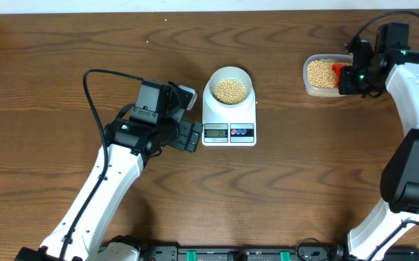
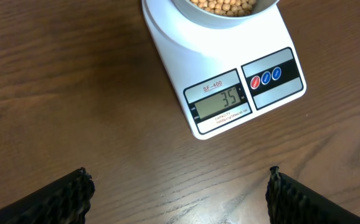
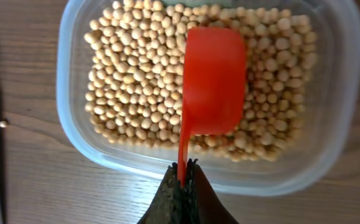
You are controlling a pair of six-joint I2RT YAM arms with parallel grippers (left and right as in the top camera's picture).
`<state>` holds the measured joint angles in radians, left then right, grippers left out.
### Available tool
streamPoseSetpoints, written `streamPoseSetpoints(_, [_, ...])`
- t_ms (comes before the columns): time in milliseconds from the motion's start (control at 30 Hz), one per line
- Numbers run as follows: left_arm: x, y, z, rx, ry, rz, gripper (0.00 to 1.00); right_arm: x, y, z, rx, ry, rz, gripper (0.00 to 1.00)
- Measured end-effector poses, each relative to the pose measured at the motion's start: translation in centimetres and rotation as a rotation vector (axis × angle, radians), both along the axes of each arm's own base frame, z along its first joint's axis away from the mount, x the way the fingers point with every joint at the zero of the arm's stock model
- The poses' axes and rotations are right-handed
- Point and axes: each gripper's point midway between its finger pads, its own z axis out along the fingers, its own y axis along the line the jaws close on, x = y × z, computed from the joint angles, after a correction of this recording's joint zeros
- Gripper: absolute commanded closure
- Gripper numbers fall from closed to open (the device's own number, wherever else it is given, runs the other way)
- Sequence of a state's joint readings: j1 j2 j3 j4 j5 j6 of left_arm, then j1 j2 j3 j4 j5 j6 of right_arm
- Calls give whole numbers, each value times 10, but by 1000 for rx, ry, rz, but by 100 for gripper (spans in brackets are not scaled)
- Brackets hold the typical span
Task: Scoop item into bowl and weigh 50g on scale
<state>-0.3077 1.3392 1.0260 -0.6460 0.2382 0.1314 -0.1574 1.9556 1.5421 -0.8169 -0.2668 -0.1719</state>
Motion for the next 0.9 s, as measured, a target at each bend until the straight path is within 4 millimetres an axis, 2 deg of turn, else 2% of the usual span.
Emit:
streamPoseSetpoints(200, [0,0,0,0,0,0,9,6,8,5,122,-30,-8,99])
streamPoseSetpoints(533, [0,0,0,0,0,0,9,-5,-21,12,304,-17,-109,99])
streamPoseSetpoints(900, [0,0,0,0,0,0,9,-5,-27,30,466,-68,-116,99])
